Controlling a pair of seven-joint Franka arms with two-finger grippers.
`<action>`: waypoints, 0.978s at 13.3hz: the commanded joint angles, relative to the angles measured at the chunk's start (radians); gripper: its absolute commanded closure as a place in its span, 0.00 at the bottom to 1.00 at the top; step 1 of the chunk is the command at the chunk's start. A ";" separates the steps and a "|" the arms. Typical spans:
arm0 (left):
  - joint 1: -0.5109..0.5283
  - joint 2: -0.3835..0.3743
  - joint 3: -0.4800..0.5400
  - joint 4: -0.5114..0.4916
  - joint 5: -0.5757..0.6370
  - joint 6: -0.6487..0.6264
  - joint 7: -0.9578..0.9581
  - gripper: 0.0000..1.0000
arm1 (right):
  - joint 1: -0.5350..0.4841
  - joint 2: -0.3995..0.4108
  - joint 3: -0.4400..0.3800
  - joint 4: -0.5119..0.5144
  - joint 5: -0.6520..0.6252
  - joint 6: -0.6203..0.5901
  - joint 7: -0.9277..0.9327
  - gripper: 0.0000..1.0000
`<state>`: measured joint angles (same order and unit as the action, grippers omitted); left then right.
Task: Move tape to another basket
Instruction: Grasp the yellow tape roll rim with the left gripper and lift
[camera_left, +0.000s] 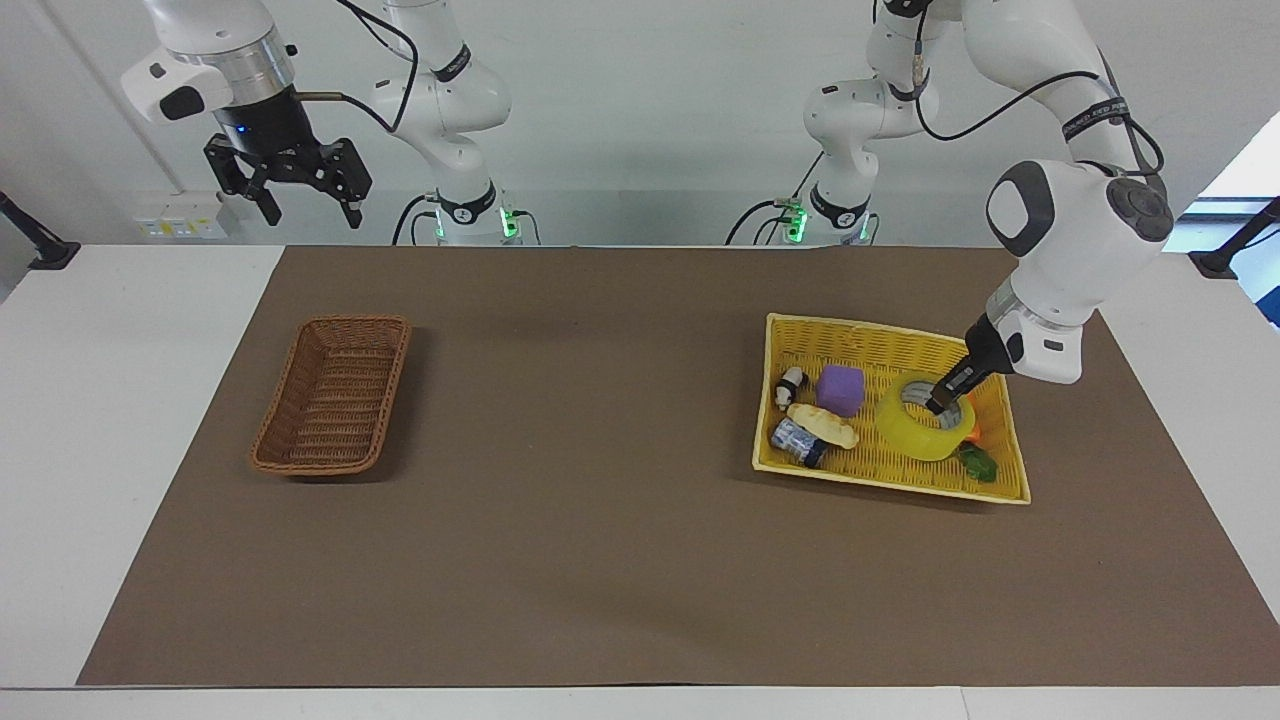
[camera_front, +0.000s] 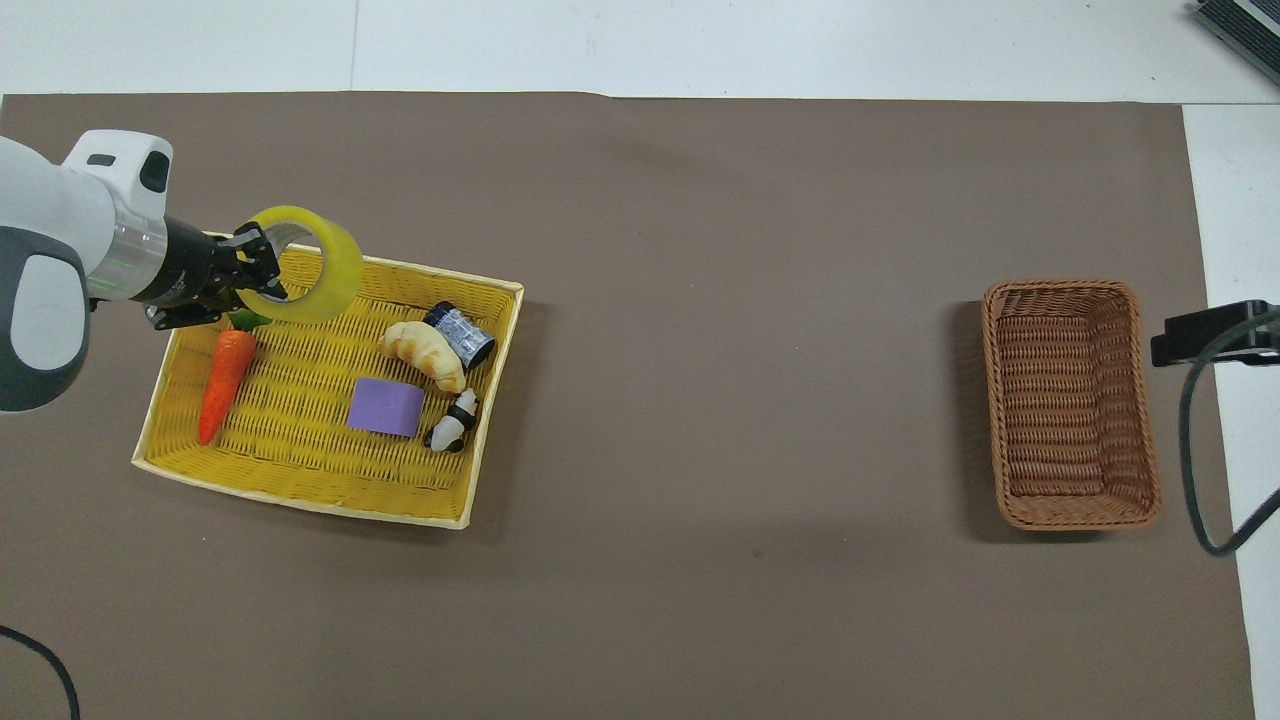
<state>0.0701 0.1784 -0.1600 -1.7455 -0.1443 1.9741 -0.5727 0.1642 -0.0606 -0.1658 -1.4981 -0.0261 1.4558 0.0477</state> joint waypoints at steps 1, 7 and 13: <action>-0.006 -0.007 -0.035 0.075 -0.014 -0.057 0.005 1.00 | -0.009 -0.019 0.000 -0.010 -0.011 -0.043 -0.022 0.00; -0.007 -0.007 -0.133 0.123 -0.061 -0.104 -0.006 1.00 | -0.025 -0.018 0.003 -0.008 -0.003 -0.043 -0.023 0.00; -0.044 -0.013 -0.231 0.107 -0.141 -0.087 -0.013 1.00 | -0.011 -0.018 0.012 -0.040 0.024 -0.016 -0.105 0.00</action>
<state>0.0576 0.1763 -0.3846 -1.6403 -0.2510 1.8901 -0.5756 0.1520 -0.0644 -0.1631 -1.5011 -0.0217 1.4242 -0.0220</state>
